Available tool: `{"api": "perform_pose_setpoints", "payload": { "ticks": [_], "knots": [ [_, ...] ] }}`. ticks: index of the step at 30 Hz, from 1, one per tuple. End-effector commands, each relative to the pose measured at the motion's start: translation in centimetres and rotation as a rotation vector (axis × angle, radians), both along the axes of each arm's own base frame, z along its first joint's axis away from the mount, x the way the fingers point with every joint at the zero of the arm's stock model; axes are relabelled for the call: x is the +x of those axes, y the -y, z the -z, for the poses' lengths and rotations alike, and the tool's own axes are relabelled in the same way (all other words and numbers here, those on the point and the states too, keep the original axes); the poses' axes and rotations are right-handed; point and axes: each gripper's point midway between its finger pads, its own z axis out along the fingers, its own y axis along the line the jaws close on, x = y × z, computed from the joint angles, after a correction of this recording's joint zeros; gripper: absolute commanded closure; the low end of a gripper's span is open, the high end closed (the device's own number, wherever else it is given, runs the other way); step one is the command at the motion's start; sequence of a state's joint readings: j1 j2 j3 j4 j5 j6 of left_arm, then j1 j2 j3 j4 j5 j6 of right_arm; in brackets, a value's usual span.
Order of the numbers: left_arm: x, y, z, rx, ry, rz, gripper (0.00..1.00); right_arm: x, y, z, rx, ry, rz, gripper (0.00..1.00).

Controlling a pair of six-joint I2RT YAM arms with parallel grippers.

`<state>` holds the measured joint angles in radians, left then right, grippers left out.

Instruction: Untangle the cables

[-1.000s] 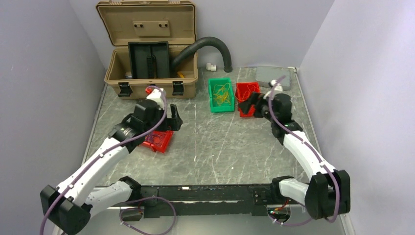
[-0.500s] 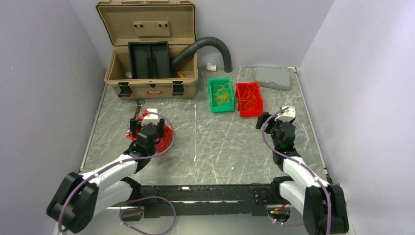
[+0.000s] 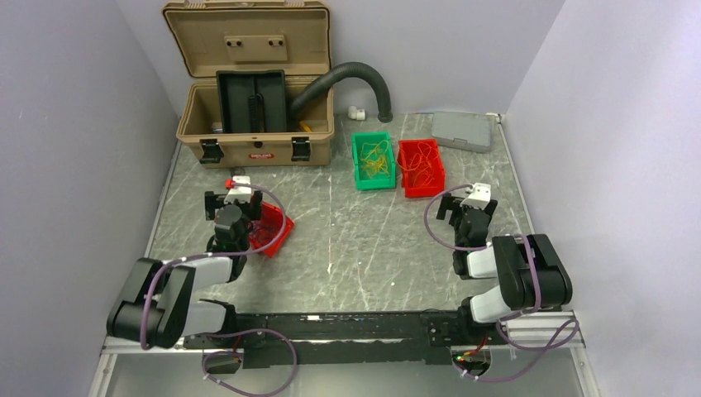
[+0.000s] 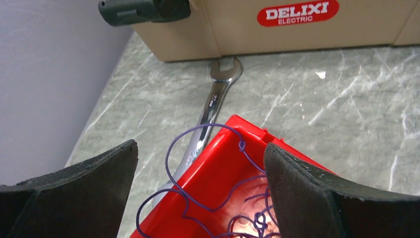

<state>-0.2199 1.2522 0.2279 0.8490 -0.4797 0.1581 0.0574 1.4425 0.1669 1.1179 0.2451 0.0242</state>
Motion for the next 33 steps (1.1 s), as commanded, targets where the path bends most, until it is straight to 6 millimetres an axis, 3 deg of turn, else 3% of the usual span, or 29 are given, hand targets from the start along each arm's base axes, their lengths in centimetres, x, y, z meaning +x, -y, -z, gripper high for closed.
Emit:
{"api": "perform_pose_setpoints", "payload": {
  "ticks": [1,2,10,14,15,18,19,20,23,25,30,33],
  "knots": [
    [1.6,-0.5,-3.3,0.001,0.16,0.005,0.01,1.4,0.2,-2.2,-0.003,0.08,0.006,0.0],
    [1.6,-0.5,-2.3,-0.016,0.108,0.013,0.01,1.7,0.4,-2.4,-0.011,0.092,0.015,0.0],
    [1.7,-0.6,-2.9,-0.032,0.149,0.032,0.01,1.9,0.6,-2.0,-0.006,0.067,0.034,0.0],
    [1.0,0.2,-1.6,-0.083,0.153,0.173,0.04,1.8,0.7,-2.0,-0.003,0.065,0.036,0.0],
    [0.9,0.5,-2.2,-0.065,0.202,0.22,0.07,1.9,0.6,-1.8,-0.002,0.059,0.035,0.0],
    [0.9,-1.1,-1.8,-0.12,0.174,0.106,0.12,1.9,0.6,-1.9,-0.002,0.062,0.035,0.0],
    [1.3,-1.9,-1.5,-0.132,0.158,0.052,0.01,1.9,0.6,-1.9,-0.003,0.064,0.034,0.0],
    [2.0,-2.5,-1.6,-0.127,0.153,0.016,0.01,1.9,0.6,-2.0,-0.003,0.065,0.033,0.0],
    [1.1,-2.7,-1.6,-0.145,0.17,0.002,0.01,1.9,0.6,-1.9,-0.003,0.064,0.034,0.0],
    [1.7,-3.3,-1.9,-0.134,0.175,-0.031,0.01,1.9,0.6,-1.9,-0.003,0.062,0.033,0.0],
    [2.3,-1.5,-1.6,-0.117,0.141,0.086,0.01,1.9,0.6,-1.9,-0.003,0.064,0.034,0.0],
    [2.1,-1.5,-1.3,-0.124,0.127,0.088,0.0,1.9,0.6,-1.9,-0.002,0.064,0.034,0.0]
  ]
}}
